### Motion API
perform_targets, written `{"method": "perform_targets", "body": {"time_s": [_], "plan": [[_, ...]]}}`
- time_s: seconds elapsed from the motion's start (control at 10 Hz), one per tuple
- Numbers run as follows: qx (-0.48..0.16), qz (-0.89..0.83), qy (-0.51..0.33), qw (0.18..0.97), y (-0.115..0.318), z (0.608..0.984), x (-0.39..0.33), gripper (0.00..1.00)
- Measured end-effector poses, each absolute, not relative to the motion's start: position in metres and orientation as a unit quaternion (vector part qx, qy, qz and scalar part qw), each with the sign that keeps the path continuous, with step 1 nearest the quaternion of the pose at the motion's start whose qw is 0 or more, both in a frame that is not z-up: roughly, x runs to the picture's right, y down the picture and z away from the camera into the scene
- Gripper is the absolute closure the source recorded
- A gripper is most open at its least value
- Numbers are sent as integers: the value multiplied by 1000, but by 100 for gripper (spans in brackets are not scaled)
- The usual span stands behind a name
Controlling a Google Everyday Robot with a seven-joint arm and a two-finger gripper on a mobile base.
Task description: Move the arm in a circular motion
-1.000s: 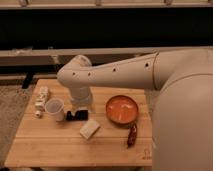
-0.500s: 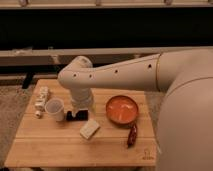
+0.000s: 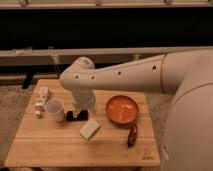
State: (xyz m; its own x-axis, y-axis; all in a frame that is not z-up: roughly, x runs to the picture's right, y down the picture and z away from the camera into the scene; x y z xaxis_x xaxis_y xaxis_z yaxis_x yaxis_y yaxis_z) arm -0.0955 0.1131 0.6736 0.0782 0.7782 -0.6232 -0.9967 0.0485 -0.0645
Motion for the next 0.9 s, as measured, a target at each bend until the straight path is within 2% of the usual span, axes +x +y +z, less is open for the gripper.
{"method": "perform_targets", "body": {"time_s": [0.9], "plan": [[-247,658,217,677,121,664,-76,35]]}}
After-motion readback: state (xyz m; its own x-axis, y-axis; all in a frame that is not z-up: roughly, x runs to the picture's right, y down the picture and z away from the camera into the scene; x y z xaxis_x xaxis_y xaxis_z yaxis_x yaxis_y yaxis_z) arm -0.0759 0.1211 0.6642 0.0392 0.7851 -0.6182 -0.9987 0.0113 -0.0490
